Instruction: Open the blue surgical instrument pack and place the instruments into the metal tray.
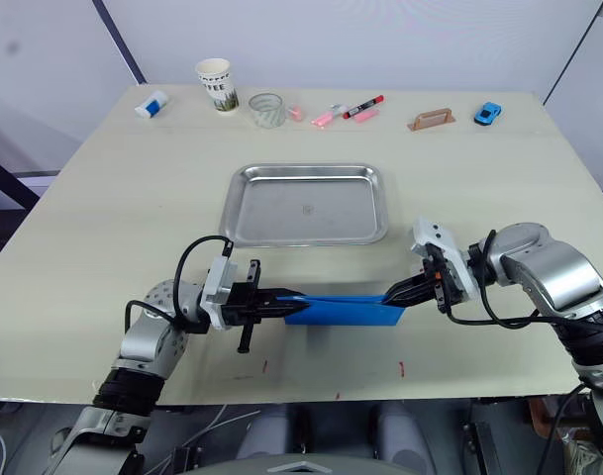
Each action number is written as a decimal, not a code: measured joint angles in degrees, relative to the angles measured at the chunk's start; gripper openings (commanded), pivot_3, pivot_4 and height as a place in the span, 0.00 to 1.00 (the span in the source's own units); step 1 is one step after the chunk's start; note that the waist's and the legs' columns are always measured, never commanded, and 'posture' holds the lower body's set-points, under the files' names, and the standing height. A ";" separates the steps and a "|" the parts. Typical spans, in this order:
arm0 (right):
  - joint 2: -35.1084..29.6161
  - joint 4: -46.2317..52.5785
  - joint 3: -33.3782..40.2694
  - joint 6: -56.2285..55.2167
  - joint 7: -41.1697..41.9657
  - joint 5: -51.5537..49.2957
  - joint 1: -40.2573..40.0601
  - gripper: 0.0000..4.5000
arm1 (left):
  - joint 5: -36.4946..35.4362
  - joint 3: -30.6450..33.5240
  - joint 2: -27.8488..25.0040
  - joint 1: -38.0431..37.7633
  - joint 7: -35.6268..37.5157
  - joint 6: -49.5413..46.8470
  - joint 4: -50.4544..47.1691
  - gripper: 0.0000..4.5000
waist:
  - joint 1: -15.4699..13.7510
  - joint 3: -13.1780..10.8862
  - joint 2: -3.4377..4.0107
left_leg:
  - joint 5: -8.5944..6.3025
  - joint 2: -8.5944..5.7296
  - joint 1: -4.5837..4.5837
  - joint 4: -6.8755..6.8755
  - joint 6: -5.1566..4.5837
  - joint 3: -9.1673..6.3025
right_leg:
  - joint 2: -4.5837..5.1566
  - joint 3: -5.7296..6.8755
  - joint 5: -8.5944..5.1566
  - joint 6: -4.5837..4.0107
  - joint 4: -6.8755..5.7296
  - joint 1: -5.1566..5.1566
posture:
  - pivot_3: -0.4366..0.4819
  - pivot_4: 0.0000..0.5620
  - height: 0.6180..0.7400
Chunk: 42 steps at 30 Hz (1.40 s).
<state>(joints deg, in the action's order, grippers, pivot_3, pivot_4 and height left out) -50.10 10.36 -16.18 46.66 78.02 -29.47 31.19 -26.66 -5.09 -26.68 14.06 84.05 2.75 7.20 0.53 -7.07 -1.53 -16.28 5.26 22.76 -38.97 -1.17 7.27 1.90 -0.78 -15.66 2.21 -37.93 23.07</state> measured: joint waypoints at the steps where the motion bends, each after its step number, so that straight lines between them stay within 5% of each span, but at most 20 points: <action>1: 0.55 0.11 0.89 -0.64 -0.22 -0.05 -0.76 0.00 | 0.09 0.00 0.03 0.16 0.05 0.55 0.38 0.01 | 0.01 0.00 -0.01 | 0.00 0.00 0.00 0.00 0.00 0.00 | 0.00 0.00 0.00 0.00 0.00 0.00 | 0.48 0.27 1.00; 3: 1.64 -0.10 2.20 -0.93 -1.11 -0.18 -1.56 0.00 | 0.13 0.06 0.02 0.52 0.26 1.62 1.46 0.01 | 0.14 0.01 0.01 | 0.01 0.00 0.00 0.00 0.01 0.00 | -0.01 -0.02 0.00 0.00 0.00 0.00 | 0.48 0.27 1.00; 11: 1.51 1.02 10.84 -6.90 -1.48 -3.06 -10.71 0.88 | 0.04 -0.12 0.02 1.25 1.28 3.50 3.04 0.00 | -0.15 0.00 0.03 | 0.01 -0.03 0.02 0.01 0.02 0.00 | 0.01 -0.04 0.01 0.02 0.02 0.00 | 0.48 0.27 1.00; 13: 1.01 2.38 14.94 -8.40 -0.83 -5.04 -14.57 0.98 | 0.01 0.01 -0.19 1.40 1.19 3.52 3.30 0.00 | -0.27 0.00 0.03 | 0.01 -0.03 0.02 0.01 0.02 -0.02 | 0.00 -0.03 0.01 0.02 0.03 -0.02 | 0.48 0.27 1.00; 25: 0.33 5.84 26.50 -13.63 -9.51 -3.40 -26.85 0.98 | -0.39 0.10 -1.19 1.65 0.81 3.33 3.54 0.00 | -0.18 0.01 0.05 | 0.04 -0.03 0.00 0.02 0.08 -0.02 | -0.01 -0.06 0.00 0.02 0.03 -0.03 | 0.48 0.27 1.00; 36: 0.45 -5.67 17.77 -20.40 -14.94 9.33 -19.76 0.98 | -0.35 0.05 -1.53 1.90 0.59 3.08 3.49 0.00 | -0.14 0.00 0.07 | 0.08 -0.04 -0.01 0.02 0.15 0.03 | -0.01 -0.09 0.00 0.02 0.03 -0.02 | 0.48 0.27 1.00; 42: 0.92 -10.05 12.87 -22.39 -14.13 13.23 -16.44 0.38 | -0.32 0.07 -1.56 1.88 0.11 3.08 3.41 0.00 | -0.20 0.00 0.08 | 0.09 -0.04 -0.01 0.01 0.16 0.05 | 0.00 -0.10 0.01 0.02 0.03 -0.02 | 0.48 0.27 1.00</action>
<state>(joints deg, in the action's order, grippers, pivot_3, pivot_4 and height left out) -49.17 0.30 -3.31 24.27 63.89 -16.25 14.76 -26.98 -5.02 -28.24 15.93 84.15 5.83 10.61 0.33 -7.06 -1.44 -16.19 5.22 22.75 -38.95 -1.02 7.32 1.90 -0.88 -15.65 2.23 -37.90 23.05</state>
